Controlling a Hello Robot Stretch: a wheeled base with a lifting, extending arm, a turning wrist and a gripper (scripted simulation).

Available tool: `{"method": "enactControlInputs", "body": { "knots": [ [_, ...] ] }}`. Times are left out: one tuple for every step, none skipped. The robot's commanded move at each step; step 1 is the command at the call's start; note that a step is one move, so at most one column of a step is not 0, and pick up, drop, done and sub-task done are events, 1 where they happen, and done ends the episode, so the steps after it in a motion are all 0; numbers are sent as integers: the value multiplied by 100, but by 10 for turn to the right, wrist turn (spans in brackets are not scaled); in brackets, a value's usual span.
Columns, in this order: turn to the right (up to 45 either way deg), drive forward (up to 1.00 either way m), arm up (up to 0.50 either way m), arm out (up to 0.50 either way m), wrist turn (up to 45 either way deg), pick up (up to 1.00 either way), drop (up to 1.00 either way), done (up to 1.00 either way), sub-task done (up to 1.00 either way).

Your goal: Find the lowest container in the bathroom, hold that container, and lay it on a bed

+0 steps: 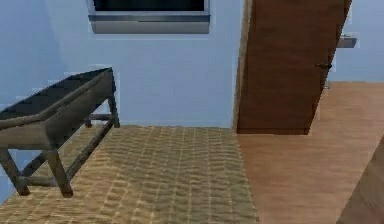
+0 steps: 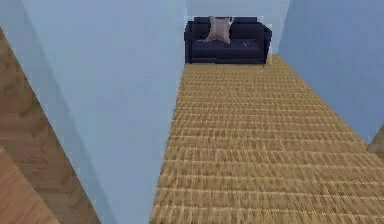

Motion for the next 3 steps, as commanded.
{"method": "enactControlInputs", "body": {
  "knots": [
    [0,70,0,0,0,0,0,0,0],
    [450,0,0,0,0,0,0,0,0],
    [0,35,0,0,0,0,0,0,0]
  ]
}}
